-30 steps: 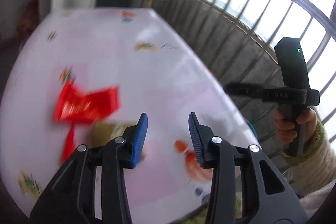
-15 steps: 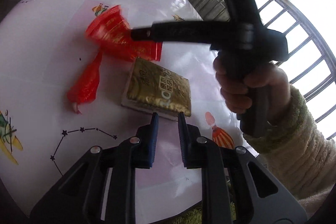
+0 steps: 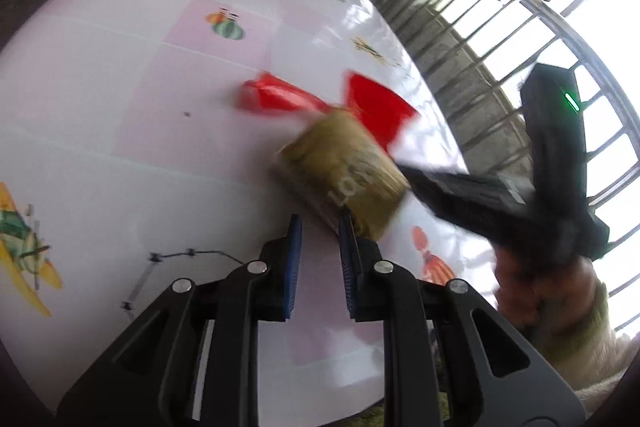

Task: Collect trash
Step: 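Close the right tool on the red wrapper, then close the left tool on the gold tissue pack while the right tool holds the wrapper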

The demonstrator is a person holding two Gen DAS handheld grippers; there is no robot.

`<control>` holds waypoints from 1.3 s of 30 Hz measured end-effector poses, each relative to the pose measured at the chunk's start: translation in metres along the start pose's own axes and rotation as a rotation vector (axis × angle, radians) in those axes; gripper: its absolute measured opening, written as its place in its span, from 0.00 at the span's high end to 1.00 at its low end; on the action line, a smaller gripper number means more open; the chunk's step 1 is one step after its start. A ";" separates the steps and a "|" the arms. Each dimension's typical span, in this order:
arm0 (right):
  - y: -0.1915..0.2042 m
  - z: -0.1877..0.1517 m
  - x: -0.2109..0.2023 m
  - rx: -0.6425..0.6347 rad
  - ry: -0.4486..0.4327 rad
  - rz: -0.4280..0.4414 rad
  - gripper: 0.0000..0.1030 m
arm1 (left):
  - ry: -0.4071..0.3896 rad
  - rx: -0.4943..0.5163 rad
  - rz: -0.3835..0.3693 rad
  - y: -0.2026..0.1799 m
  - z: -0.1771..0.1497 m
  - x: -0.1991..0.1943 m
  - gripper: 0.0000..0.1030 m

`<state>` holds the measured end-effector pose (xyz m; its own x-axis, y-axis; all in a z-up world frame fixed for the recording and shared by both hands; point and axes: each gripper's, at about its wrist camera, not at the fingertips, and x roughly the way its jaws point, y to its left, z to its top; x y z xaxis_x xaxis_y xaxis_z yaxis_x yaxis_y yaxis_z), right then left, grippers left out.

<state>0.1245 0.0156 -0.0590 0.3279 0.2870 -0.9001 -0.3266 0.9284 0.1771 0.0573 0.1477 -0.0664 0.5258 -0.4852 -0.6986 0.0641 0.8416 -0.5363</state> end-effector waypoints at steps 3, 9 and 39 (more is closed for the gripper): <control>0.007 -0.020 -0.004 0.014 0.017 0.053 0.95 | -0.014 -0.020 0.034 0.004 -0.001 -0.003 0.87; -0.012 -0.038 -0.021 0.053 -0.010 -0.002 0.96 | -0.036 -0.017 0.067 0.000 -0.001 -0.013 0.86; -0.106 -0.057 -0.039 0.288 -0.107 -0.055 0.95 | 0.051 0.286 0.276 -0.087 0.029 0.058 0.38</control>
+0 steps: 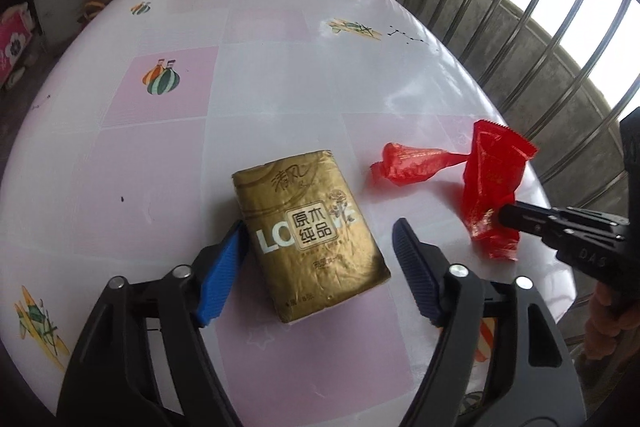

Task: Collect trash
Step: 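Close the left tool on the gold tissue pack while the right tool holds the wrapper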

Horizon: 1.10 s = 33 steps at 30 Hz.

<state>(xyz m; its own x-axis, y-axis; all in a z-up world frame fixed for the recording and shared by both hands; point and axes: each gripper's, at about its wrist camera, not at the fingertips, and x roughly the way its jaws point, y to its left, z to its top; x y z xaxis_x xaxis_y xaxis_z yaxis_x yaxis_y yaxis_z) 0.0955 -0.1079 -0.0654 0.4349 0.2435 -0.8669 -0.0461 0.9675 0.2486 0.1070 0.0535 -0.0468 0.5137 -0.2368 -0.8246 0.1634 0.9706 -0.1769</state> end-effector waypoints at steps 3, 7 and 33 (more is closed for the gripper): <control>-0.003 0.000 -0.002 0.002 -0.008 0.007 0.95 | -0.002 0.005 0.015 0.001 0.000 -0.001 0.42; -0.004 -0.002 -0.003 0.000 -0.016 0.010 0.95 | -0.004 0.000 0.018 0.001 -0.001 0.000 0.43; 0.006 -0.001 -0.031 -0.030 -0.080 -0.008 0.96 | -0.095 0.050 0.037 -0.003 0.000 -0.027 0.44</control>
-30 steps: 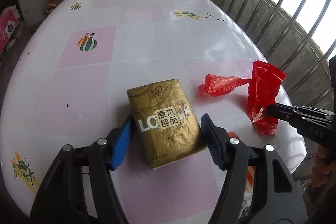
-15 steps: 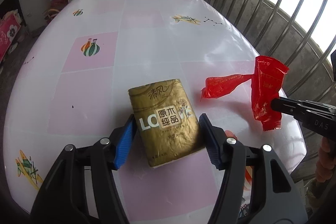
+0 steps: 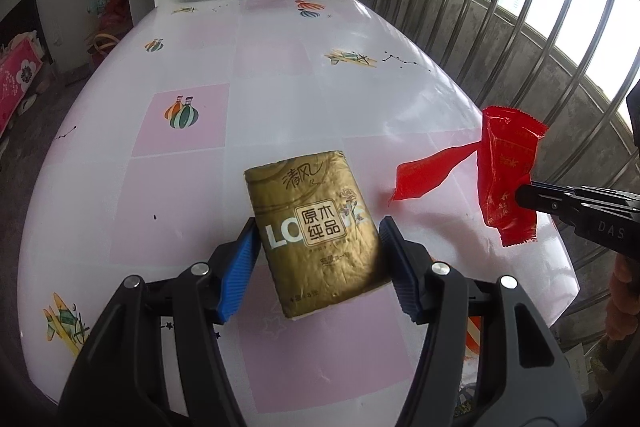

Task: Collect trash
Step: 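Close the left tool on the gold tissue pack while the right tool holds the wrapper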

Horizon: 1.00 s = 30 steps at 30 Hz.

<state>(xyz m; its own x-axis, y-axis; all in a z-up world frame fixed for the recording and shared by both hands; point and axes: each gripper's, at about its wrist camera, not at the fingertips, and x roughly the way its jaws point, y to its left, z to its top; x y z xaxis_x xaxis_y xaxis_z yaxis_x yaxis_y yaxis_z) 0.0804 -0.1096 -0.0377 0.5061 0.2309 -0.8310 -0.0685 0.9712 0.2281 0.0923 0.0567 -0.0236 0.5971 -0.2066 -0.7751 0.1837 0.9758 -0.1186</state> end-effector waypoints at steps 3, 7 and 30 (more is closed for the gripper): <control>0.000 0.000 0.000 -0.002 0.000 0.000 0.96 | -0.007 0.000 0.000 -0.001 -0.002 -0.003 0.44; 0.003 0.001 -0.003 -0.007 0.000 -0.002 0.96 | -0.012 0.000 -0.002 0.002 -0.002 -0.004 0.44; 0.021 0.003 0.001 -0.029 0.011 0.004 0.96 | -0.016 -0.017 -0.003 0.008 -0.003 -0.005 0.44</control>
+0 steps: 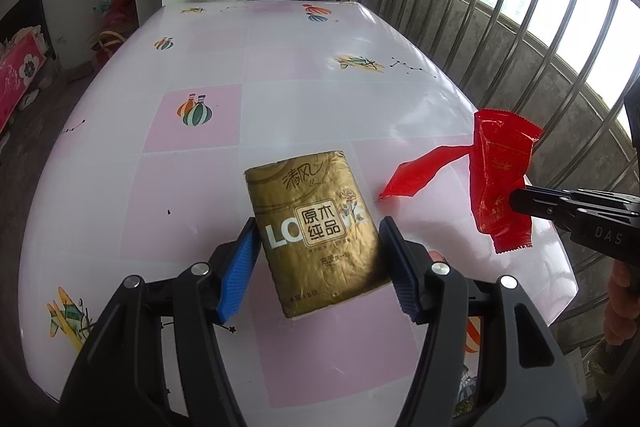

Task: Collect trash
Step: 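Close the left tool on the gold tissue pack while the right tool holds the wrapper, then carry tissue pack and red wrapper over the basket and open both tools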

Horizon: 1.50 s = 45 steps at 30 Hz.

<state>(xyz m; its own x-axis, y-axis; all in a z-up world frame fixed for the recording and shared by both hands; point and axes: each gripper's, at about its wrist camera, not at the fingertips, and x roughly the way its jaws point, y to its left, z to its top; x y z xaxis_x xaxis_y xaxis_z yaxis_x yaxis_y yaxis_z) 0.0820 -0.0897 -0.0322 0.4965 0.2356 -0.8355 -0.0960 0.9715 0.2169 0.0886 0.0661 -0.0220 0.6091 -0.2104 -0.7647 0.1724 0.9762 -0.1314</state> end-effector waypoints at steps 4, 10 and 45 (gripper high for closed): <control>0.000 0.000 0.000 0.001 0.000 0.000 0.96 | 0.000 0.000 0.000 0.000 0.000 0.000 0.44; 0.001 0.000 0.000 0.000 0.000 -0.001 0.96 | -0.001 -0.001 0.000 0.001 -0.001 0.000 0.44; -0.289 -0.092 -0.121 0.612 0.030 -0.236 0.96 | 0.262 0.417 -0.692 -0.287 0.066 0.053 0.44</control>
<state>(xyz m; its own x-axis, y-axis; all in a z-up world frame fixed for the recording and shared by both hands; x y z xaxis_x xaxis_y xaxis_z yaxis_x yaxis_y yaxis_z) -0.0296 -0.3963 -0.0404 0.4190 0.0278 -0.9075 0.5247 0.8083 0.2670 0.1225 -0.2287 0.0162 0.0706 -0.6843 -0.7258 0.7428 0.5217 -0.4196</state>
